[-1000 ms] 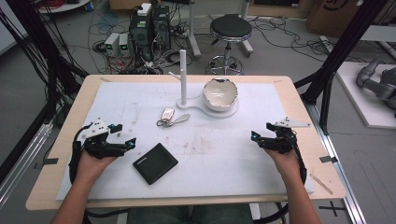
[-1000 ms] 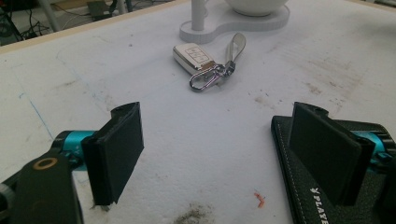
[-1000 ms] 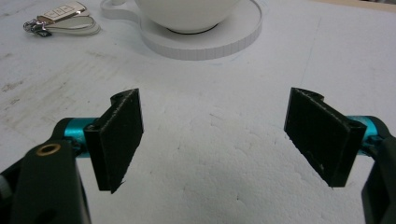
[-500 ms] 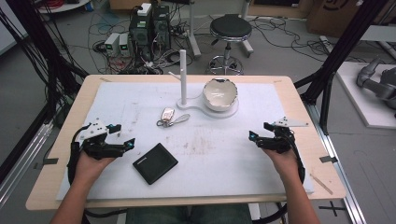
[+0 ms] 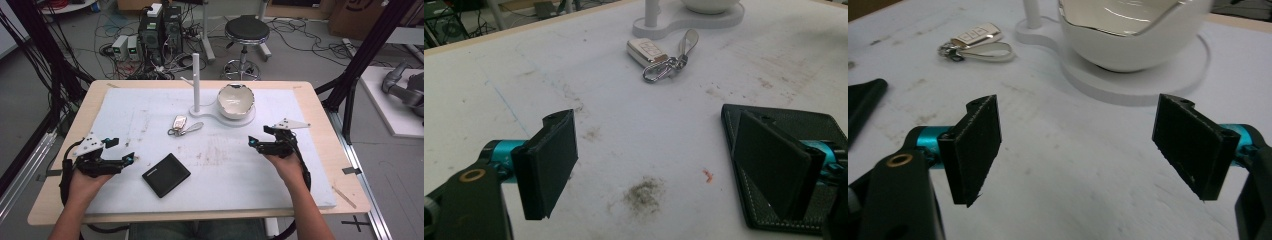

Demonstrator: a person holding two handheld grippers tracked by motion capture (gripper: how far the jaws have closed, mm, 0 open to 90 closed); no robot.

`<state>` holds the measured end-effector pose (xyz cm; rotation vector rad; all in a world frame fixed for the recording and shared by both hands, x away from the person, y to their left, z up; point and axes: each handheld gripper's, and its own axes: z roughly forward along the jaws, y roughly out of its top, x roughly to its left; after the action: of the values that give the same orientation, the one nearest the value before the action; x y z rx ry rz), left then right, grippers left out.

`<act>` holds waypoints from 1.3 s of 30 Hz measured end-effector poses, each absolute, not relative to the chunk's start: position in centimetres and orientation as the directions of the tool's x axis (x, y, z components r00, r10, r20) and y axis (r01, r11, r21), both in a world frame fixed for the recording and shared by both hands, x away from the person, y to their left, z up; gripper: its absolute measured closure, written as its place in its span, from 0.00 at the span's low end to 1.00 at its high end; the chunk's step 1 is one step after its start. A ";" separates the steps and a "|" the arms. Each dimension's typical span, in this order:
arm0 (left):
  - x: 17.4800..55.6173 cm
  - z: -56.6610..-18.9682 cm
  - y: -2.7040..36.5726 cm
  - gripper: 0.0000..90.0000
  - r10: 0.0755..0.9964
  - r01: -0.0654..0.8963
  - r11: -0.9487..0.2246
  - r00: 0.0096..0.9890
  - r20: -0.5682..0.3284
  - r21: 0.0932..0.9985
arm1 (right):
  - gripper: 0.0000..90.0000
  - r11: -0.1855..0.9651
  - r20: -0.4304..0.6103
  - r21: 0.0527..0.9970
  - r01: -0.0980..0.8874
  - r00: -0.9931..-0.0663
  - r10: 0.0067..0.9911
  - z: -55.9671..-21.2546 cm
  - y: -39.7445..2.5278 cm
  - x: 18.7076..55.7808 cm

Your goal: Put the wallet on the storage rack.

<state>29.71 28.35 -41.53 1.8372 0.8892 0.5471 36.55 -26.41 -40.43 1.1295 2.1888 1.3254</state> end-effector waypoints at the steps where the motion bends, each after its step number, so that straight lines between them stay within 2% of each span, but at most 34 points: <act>1: 29.7 -41.5 28.3 0.20 0.776 0.333 -0.248 0.630 -0.019 0.910 | 0.22 0.248 0.107 0.856 0.453 -0.625 0.774 -40.4 -26.4 36.5; 9: 28.8 -41.6 29.2 0.20 0.788 0.338 -0.252 0.615 -0.010 0.907 | 0.22 0.315 0.109 0.850 0.422 -0.726 0.679 -40.1 -20.0 37.4; 16: 28.5 -41.6 29.5 0.20 0.792 0.340 -0.254 0.610 -0.007 0.906 | 0.22 0.361 0.141 0.827 0.431 -0.780 0.609 -40.6 -14.9 37.7; 28: 28.1 -41.5 29.8 0.20 0.796 0.339 -0.254 0.606 -0.004 0.906 | 0.22 0.469 0.121 0.793 0.390 -0.855 0.505 -41.9 -9.3 36.8; 39: 27.4 -41.6 30.4 0.20 0.805 0.344 -0.244 0.593 -0.008 0.907 | 0.23 0.554 0.160 0.736 0.390 -0.895 0.417 -43.7 -5.4 36.3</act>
<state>27.37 30.43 -41.56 1.8321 0.9319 0.5840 36.30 -5.37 -43.67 0.7116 2.7392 1.2845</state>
